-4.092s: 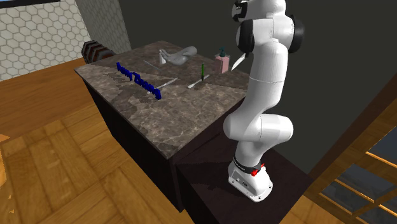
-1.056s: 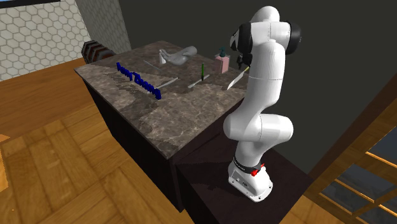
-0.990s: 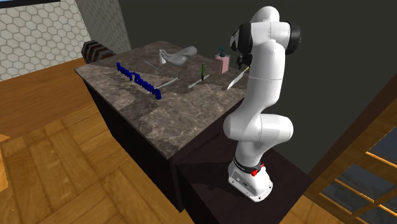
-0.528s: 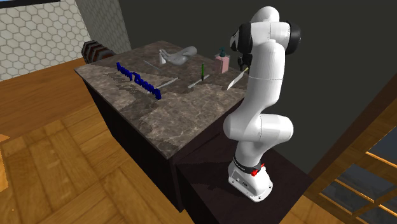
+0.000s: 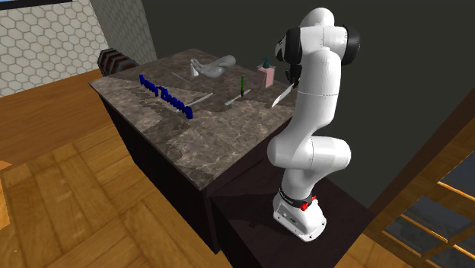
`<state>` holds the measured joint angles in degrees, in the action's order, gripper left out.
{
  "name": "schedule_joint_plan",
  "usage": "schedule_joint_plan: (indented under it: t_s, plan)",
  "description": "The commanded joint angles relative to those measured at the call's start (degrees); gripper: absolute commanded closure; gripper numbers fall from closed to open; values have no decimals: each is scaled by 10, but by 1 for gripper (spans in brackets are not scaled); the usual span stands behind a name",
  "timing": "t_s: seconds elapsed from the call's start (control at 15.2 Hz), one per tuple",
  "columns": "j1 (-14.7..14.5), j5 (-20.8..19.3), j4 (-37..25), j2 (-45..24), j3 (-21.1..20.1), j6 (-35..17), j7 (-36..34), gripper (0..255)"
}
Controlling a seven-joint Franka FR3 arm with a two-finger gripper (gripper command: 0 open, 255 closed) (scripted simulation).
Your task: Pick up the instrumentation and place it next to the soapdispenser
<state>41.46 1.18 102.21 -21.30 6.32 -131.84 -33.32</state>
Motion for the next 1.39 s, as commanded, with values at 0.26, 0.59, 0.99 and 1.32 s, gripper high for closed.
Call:
schedule_joint_plan:
  t_s: [0.26,0.59,0.99,1.32]
  plan:
    - [-1,-2,-13,13,1,26,-1,255]
    - [-1,-4,-32,27,2,59,-1,255]
    - [-1,-5,-60,41,2,101,-2,255]
    - [-1,-6,-87,49,3,136,-2,255]
